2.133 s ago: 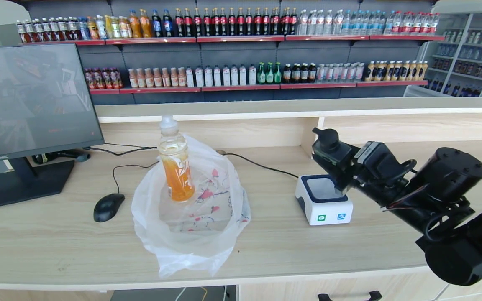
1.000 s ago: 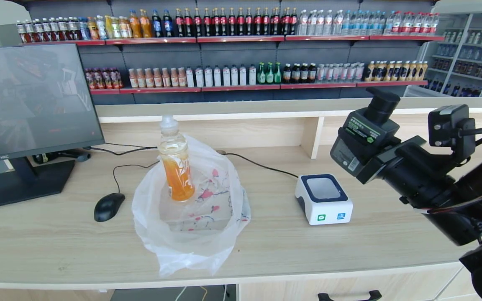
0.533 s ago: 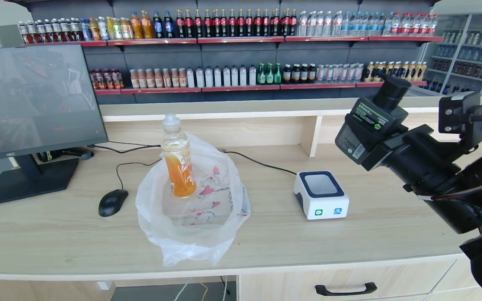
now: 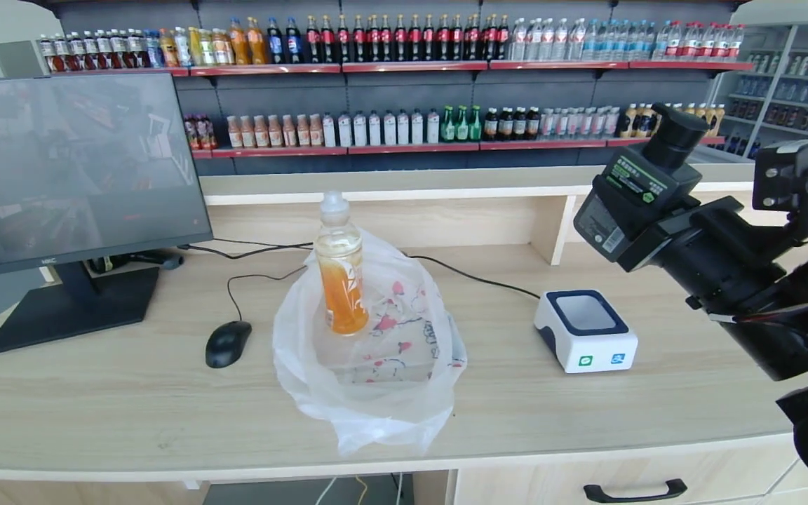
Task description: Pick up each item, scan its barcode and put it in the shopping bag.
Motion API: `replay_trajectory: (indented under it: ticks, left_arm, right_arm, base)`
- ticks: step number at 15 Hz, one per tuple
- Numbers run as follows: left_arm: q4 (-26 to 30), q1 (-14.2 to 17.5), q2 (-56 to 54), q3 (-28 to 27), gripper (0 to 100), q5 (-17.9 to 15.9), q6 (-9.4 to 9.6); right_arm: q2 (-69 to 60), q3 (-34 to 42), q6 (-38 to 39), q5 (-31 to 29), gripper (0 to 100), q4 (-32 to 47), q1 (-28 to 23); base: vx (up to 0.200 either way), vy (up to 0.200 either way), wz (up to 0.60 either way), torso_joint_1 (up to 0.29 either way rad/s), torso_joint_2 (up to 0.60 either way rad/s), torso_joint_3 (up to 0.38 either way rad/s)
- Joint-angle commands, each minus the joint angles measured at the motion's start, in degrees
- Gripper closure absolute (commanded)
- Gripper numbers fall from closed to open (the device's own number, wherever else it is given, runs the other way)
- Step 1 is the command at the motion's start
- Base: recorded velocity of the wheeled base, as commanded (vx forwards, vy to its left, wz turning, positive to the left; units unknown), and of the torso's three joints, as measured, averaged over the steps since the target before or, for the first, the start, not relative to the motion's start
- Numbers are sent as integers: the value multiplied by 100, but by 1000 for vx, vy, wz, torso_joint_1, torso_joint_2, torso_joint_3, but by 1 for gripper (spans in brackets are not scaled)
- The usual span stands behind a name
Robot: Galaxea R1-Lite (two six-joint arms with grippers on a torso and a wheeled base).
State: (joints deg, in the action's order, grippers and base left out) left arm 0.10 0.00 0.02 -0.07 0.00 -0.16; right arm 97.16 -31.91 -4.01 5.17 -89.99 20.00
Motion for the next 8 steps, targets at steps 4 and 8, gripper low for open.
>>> replay_trajectory:
  ticks: [4,8]
  left_arm:
    - [-1,-9,-2,-1,100,0,16]
    - [-1,0,-2,7,100,0,16]
  right_arm:
    - [110,-8,-3,2,100,-1,3]
    - [163,-17,-3,2,100,-1,3]
  base:
    - [0,200,0,1,2,4]
    - [0,0,0,0,0,0]
